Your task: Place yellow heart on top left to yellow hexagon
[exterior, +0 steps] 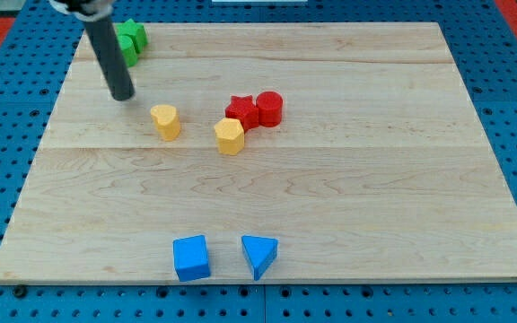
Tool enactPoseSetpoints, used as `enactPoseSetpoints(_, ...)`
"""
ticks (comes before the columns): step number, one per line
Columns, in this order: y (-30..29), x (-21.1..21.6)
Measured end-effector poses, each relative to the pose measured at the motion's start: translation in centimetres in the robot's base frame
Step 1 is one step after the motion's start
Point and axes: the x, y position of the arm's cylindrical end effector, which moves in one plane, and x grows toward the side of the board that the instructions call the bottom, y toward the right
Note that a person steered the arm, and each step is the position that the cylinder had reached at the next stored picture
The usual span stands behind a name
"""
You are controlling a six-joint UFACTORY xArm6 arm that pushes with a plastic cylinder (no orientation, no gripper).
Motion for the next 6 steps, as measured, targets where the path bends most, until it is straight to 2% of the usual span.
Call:
enactPoseSetpoints(1,7.4,1.1)
enactPoseSetpoints(2,8.3,0.2)
enactPoseSetpoints(3,1.5,-4.1)
enactPoseSetpoints(4,-3.5,-5.3)
enactPoseSetpoints(5,-5.7,0.3)
enactPoseSetpoints(6,1.8,7.1)
